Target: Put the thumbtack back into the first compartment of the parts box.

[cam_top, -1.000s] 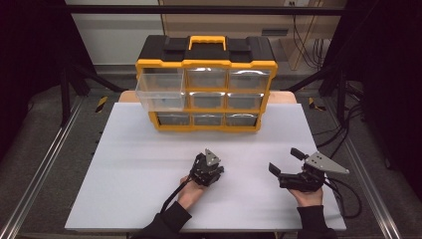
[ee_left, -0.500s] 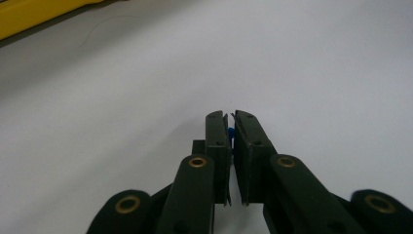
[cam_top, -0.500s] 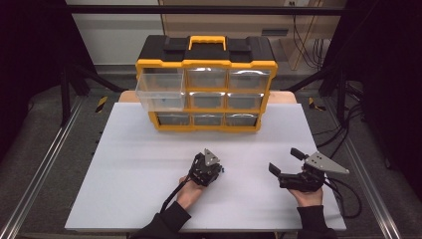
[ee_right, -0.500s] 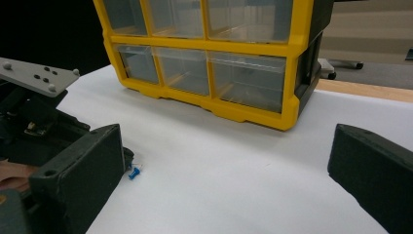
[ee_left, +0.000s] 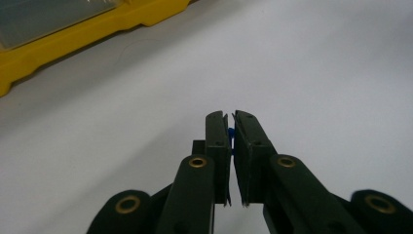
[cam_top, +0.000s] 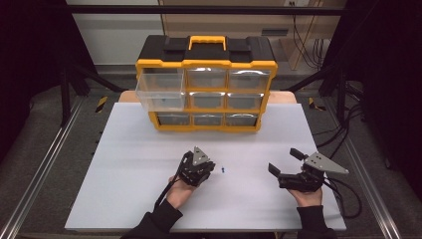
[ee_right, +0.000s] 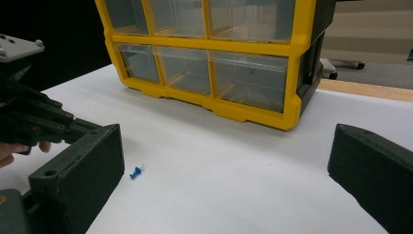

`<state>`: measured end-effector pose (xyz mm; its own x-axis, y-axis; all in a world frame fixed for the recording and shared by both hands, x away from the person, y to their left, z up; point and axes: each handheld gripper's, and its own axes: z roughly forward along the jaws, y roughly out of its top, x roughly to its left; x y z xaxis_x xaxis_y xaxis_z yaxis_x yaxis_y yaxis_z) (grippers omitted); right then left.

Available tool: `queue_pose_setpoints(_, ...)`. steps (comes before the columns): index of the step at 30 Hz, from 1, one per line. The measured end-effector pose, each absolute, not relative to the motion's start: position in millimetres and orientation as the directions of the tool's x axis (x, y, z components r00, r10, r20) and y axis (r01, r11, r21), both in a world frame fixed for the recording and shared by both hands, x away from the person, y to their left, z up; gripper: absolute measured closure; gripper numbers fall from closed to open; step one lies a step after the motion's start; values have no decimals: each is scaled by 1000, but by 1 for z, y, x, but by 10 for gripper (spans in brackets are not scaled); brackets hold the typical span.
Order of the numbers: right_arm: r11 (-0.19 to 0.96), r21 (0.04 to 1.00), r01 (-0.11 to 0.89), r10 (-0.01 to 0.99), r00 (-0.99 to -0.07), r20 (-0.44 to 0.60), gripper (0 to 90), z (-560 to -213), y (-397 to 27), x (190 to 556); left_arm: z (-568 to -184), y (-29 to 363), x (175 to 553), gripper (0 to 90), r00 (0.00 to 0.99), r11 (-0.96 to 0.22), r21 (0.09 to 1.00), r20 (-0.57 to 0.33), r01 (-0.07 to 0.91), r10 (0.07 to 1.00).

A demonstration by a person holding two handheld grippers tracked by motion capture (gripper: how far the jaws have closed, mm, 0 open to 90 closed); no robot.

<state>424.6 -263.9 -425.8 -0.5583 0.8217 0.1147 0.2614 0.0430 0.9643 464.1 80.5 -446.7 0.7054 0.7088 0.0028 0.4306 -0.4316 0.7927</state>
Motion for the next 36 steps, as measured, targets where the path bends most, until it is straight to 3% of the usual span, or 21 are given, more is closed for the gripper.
queue_pose_setpoints(36,57,964,260,821,-562,104,10,-428,-262,426,-328,159,445,841,684,-230,930,-31,287,729)
